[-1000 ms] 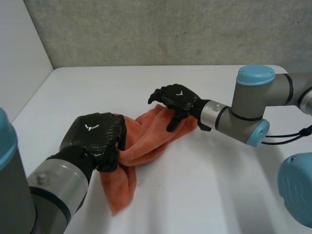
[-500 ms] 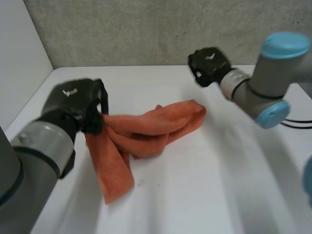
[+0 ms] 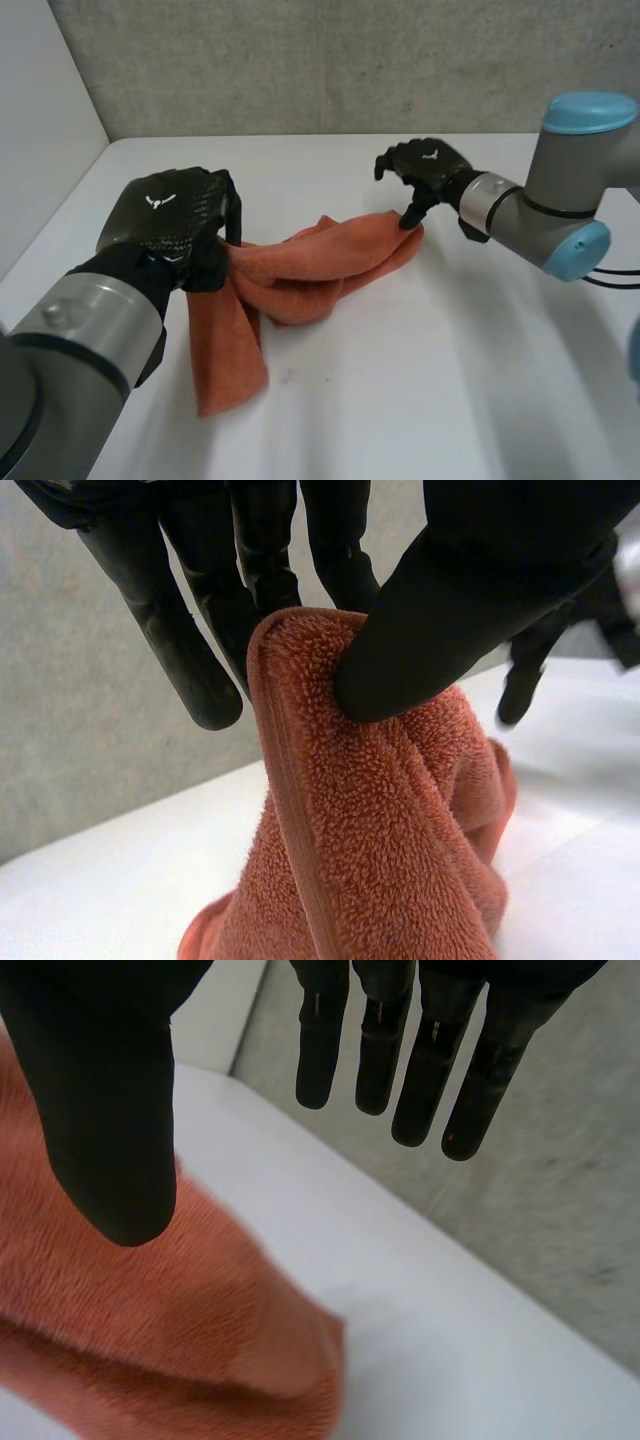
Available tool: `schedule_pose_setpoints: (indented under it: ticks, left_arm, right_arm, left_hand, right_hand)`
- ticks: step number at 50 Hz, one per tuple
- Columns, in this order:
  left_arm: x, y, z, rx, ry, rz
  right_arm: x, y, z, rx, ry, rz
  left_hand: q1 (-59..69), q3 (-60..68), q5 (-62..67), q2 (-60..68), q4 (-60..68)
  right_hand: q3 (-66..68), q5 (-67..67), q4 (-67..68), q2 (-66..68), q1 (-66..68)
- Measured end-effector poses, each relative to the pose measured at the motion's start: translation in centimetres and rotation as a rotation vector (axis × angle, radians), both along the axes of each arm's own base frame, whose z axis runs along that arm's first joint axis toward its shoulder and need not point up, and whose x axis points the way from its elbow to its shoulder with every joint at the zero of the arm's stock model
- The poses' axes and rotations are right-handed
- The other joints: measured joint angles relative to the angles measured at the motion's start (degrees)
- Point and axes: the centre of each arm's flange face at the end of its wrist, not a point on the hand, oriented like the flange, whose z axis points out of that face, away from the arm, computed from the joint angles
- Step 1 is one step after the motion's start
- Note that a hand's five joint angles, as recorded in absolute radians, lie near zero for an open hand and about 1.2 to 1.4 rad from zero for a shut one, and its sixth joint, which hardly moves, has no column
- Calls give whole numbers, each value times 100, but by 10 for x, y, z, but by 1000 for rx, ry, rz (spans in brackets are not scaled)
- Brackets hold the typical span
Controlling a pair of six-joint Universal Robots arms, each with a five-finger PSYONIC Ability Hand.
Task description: Fold the laundry
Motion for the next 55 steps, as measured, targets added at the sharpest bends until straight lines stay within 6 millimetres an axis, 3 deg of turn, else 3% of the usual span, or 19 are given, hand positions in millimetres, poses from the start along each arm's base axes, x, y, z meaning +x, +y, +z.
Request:
schedule_pose_setpoints:
  ticks: [10,13,16,17,18,22,28,31,34,37,38,43,45,47,52,53,55]
  left_arm:
    - [5,23,11,-69,-49,-53]
    - [6,25,10,-74,-70,-58]
    - [7,26,8,-74,-83,-60]
    - [7,26,8,-74,-83,-60]
    - [7,25,7,-73,-87,-59]
    - [7,24,4,-67,-92,-53]
    - [10,14,-2,-50,-102,-20]
    - [13,3,-8,-33,-115,13]
    - [17,-15,-20,-5,-135,65]
    - [20,-29,-30,14,-148,99]
    - [20,-29,-30,14,-148,99]
    - [20,-47,-46,42,-167,133]
    - [20,-50,-50,49,-172,136]
    - [18,-55,-58,61,-180,140]
    - [16,-63,-72,89,-197,136]
    - [13,-69,-86,117,-210,120]
    - [10,-72,-94,132,-216,106]
  right_arm:
    - [22,-3,-47,80,29,114]
    - [25,-3,-55,78,37,126]
    - [27,-4,-57,63,40,125]
    - [27,-4,-57,63,40,125]
    - [28,-8,-53,36,38,107]
    - [24,-15,-36,-25,33,45]
    - [1,-23,25,-152,17,-147]
    - [-18,-16,54,-180,15,-202]
    - [-43,4,83,-200,26,-249]
    - [-61,23,97,-208,50,-273]
    - [-61,23,97,-208,50,-273]
    - [-87,66,119,-226,118,-298]
    - [-88,70,121,-226,125,-298]
    - [-95,92,126,-208,175,-290]
    - [-99,108,117,-152,260,-264]
    - [-100,115,102,-98,341,-232]
    - [-100,115,91,-69,388,-213]
  left_hand:
    - [0,0,0,0,0]
    - [0,0,0,0,0]
    - [0,0,0,0,0]
    - [0,0,0,0,0]
    - [0,0,0,0,1]
    - [0,0,0,3,1]
    - [0,0,0,6,1]
    - [0,0,0,6,1]
    - [0,0,0,6,1]
    - [0,1,0,9,1]
    - [0,1,0,9,1]
    - [0,0,38,40,1]
    - [0,0,37,40,2]
    - [43,0,42,40,1]
    - [58,1,54,41,1]
    - [61,0,54,41,1]
    - [61,0,54,41,1]
  right_hand:
    - [140,184,147,68,20]
    - [952,845,960,949,707]
    - [3161,2975,3186,3246,2678]
    - [3161,2975,3186,3246,2678]
    - [3757,3593,3827,3769,3020]
    - [3798,3605,3873,3776,3020]
    - [3819,3605,3875,3776,3020]
    - [3828,3605,3877,3776,3020]
    - [3837,3605,3894,3776,3020]
    - [3837,3605,3893,3776,3020]
    - [3837,3605,3893,3776,3020]
    - [3837,3605,3894,3776,3020]
    - [3837,3605,3893,3776,3020]
    - [3837,3605,3894,3776,3020]
    - [3836,3605,3894,3776,3020]
    - [3837,3606,3894,3776,3020]
    - [3837,3607,3894,3776,3020]
